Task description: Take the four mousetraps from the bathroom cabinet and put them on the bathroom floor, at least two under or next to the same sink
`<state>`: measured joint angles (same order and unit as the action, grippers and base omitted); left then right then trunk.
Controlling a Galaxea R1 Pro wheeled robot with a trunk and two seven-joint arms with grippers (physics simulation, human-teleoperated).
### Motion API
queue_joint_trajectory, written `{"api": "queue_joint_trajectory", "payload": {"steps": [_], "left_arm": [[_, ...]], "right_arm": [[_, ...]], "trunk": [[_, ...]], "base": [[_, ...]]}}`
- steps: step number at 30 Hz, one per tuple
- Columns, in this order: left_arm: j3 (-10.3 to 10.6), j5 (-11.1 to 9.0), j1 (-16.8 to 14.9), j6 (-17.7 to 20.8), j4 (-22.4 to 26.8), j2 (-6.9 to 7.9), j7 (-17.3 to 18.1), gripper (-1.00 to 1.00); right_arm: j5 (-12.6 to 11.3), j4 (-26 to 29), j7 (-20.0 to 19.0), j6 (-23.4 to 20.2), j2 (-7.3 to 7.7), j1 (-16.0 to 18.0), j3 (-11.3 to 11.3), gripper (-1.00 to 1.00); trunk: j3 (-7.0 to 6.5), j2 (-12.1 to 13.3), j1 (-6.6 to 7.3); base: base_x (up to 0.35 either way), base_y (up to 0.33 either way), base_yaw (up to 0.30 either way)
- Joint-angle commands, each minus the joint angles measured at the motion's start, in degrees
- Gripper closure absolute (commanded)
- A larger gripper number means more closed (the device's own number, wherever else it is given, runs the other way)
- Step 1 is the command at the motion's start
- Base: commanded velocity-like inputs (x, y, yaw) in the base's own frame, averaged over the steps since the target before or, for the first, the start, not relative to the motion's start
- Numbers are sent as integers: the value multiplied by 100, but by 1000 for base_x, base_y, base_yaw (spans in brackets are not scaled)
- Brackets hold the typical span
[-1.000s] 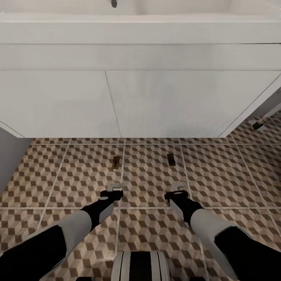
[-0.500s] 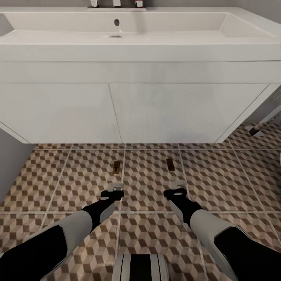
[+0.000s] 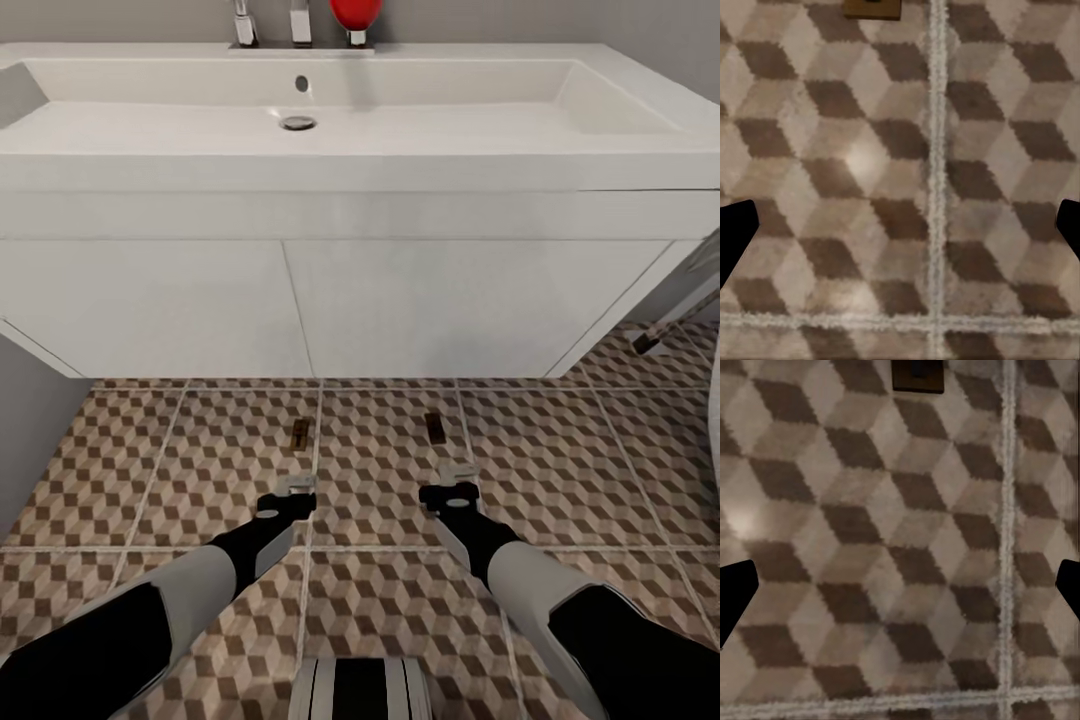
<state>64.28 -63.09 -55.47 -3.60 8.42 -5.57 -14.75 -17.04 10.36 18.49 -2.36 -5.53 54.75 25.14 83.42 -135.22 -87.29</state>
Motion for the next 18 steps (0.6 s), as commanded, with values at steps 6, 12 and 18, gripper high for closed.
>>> {"api": "queue_joint_trajectory", "payload": {"steps": [6, 12, 18], "left_arm": [[50, -54, 98, -18, -28, 37, -26, -100], [50, -45, 304, -18, -45, 45, -17, -100], [56, -23, 552, -18, -49, 47, -11, -100]], "right_arm": [[-41, -3, 32, 318, 0, -185, 64, -100], [-37, -8, 32, 693, 13, -454, 193, -100], [-41, -36, 32, 908, 27, -694, 449, -100]], "trunk": [[-105, 241, 133], [-213, 482, 265], [-321, 722, 397]], "base": [[0, 0, 0], [0, 0, 0], [0, 0, 0]]}}
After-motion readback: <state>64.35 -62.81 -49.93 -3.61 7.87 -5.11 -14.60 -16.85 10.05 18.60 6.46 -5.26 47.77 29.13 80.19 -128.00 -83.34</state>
